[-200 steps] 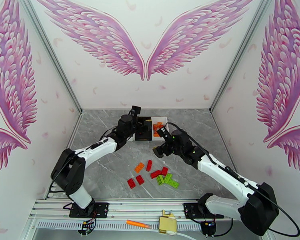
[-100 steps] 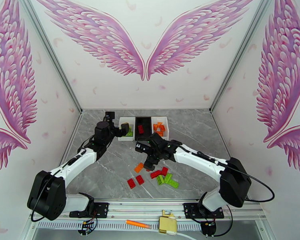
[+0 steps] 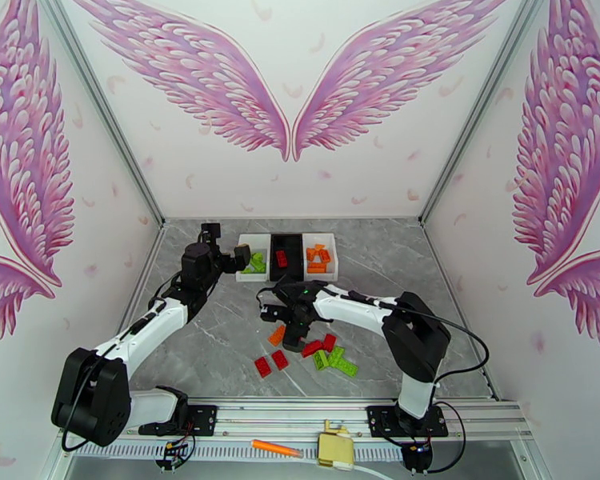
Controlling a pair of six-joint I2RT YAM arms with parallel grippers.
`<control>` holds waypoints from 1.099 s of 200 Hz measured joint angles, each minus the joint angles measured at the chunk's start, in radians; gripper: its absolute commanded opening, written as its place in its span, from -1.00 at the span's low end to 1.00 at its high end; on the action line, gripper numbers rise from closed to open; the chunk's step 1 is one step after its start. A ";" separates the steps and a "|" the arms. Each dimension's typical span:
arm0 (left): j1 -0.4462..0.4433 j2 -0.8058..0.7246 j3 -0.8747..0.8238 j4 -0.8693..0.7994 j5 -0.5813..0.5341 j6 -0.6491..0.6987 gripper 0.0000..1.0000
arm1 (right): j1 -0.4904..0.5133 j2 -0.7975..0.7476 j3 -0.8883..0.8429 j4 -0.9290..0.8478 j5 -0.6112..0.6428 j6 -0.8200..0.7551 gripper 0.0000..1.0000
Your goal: Sort the legos into containers by color
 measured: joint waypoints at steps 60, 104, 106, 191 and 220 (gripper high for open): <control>0.001 -0.001 0.000 -0.004 0.003 0.002 0.98 | 0.000 0.045 0.023 -0.028 0.000 -0.008 0.35; 0.002 -0.005 -0.001 -0.009 0.006 0.002 0.98 | -0.001 0.043 0.030 -0.034 0.000 -0.002 0.11; 0.002 -0.006 -0.002 -0.009 0.006 0.002 0.98 | -0.001 0.043 0.030 -0.034 0.000 -0.002 0.11; -0.018 -0.103 -0.066 -0.008 0.018 -0.006 0.98 | -0.095 -0.265 -0.138 0.208 -0.033 0.130 0.12; -0.061 -0.130 -0.069 -0.008 0.031 -0.009 0.98 | -0.174 -0.349 -0.199 0.408 -0.027 0.256 0.08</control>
